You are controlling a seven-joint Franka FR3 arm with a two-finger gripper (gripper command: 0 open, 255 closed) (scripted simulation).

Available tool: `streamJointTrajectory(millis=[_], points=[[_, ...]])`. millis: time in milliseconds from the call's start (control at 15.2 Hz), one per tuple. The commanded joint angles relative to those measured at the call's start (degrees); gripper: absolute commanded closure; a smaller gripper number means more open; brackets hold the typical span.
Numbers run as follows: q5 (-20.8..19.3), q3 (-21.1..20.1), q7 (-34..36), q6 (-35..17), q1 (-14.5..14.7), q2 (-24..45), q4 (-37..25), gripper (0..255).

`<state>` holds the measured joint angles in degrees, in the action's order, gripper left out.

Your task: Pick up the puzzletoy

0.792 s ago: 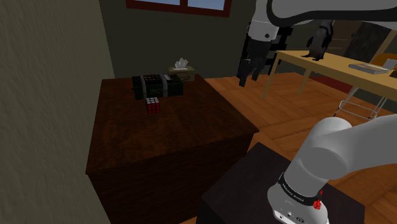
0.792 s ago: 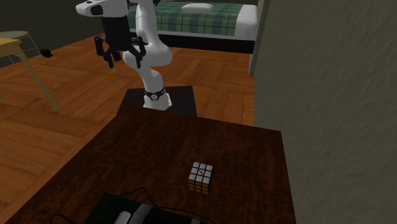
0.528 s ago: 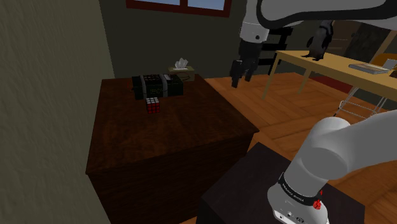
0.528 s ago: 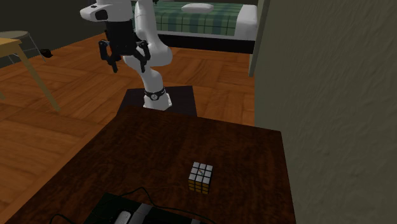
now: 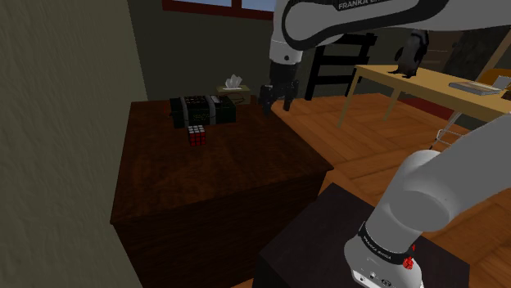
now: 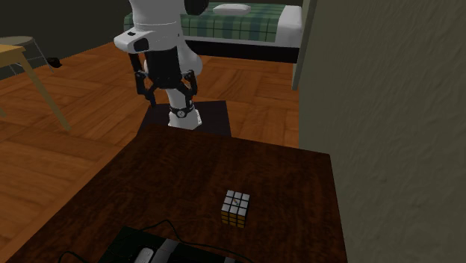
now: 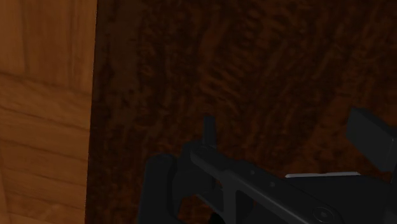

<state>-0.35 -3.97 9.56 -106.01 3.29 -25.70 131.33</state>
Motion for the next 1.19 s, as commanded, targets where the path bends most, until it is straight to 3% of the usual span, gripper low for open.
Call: streamJointTrajectory(millis=[0,594,1122], points=[[0.3,-1.0,1.8,-1.4,0.3,3.9,-2.3,0],[-0.4,-5.0,9.8,-5.4,1.8,23.5,-16.9,0],[-2.9,-6.4,16.1,-4.3,4.5,42.0,-35.7,0]])
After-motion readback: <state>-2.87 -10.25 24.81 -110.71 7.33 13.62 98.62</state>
